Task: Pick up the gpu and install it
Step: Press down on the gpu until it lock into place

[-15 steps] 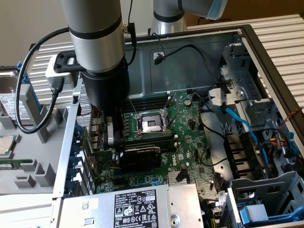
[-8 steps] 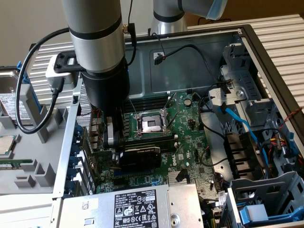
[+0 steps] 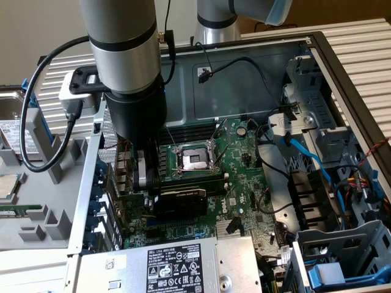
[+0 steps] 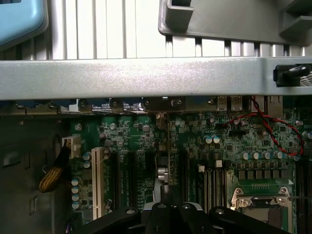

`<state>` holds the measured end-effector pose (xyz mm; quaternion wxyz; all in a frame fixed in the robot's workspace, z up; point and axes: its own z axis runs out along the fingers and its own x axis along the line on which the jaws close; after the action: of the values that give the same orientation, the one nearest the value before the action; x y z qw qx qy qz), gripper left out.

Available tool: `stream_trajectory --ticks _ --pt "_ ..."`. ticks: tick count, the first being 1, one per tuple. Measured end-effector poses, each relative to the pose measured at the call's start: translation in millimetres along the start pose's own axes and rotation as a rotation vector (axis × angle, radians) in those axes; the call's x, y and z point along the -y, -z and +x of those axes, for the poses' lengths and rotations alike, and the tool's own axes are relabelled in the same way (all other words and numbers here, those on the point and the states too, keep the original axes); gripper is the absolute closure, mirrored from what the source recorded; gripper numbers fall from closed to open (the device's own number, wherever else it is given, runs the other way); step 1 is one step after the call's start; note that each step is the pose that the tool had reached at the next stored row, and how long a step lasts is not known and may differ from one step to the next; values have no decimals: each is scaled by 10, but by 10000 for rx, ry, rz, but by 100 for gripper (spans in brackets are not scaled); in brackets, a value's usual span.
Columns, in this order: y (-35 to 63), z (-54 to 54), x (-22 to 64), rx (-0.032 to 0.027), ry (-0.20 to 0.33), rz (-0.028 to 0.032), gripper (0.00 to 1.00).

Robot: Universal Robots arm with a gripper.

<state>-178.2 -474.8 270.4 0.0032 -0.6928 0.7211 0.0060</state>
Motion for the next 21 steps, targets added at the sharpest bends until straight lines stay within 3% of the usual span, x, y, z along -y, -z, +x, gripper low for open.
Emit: stream_trajectory --ticks 21 --pt "5 0 0 -1 0 0 89"
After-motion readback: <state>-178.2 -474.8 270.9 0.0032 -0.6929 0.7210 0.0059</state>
